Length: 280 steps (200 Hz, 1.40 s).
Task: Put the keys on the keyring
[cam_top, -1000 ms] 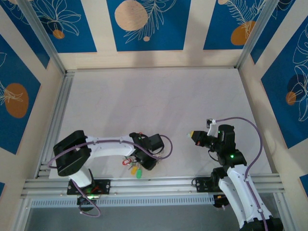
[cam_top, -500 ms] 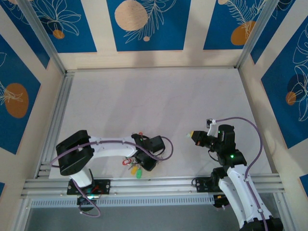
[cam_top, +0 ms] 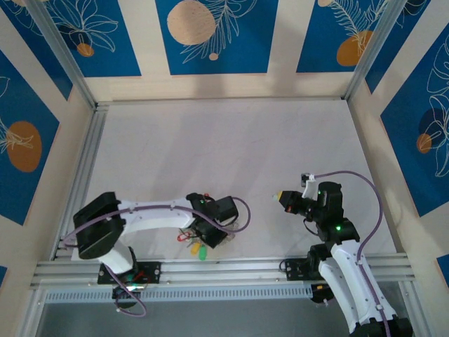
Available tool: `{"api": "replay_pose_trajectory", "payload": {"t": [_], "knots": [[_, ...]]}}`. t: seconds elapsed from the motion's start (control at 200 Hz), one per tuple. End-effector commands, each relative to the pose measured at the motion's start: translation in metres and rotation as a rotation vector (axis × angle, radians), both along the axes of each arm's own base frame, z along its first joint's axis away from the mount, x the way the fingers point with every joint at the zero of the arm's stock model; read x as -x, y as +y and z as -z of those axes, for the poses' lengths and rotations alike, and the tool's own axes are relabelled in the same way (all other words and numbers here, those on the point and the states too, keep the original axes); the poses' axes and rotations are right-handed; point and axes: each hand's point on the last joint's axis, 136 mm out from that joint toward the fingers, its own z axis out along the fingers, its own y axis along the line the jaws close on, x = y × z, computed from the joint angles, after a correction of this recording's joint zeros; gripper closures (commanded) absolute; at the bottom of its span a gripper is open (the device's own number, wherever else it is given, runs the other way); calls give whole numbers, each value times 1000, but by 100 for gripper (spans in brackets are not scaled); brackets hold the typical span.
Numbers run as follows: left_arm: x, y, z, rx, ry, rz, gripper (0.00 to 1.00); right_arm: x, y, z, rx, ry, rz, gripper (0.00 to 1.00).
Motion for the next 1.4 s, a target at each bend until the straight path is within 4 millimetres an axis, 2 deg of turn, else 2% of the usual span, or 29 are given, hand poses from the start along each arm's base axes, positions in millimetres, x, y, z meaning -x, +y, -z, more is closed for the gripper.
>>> {"api": "replay_pose_trajectory", "payload": {"t": [0.0,0.19,0.31,0.43,0.555,0.75,0.89,1.105,1.395], "knots": [[-7,5,-49,45,-104,105,100,8,8,-7,-13,-30,-60,100],[-9,-5,-119,243,-239,261,100,20,26,-60,-42,-171,-181,100],[-11,-11,-148,336,-329,330,100,34,44,-95,-81,-263,-301,100],[-14,-14,-169,416,-410,364,100,49,64,-118,-98,-329,-423,100],[-16,-20,-190,520,-494,381,100,61,86,-126,-79,-369,-521,100],[-26,-30,-214,631,-627,377,100,77,124,-125,-84,-388,-672,100],[-21,-40,-230,744,-676,423,100,87,142,-130,-94,-397,-753,100],[-2,-44,-264,915,-687,489,100,100,152,-145,-139,-434,-820,100],[17,-35,-303,1050,-696,531,100,118,157,-170,-201,-530,-901,100]]}}
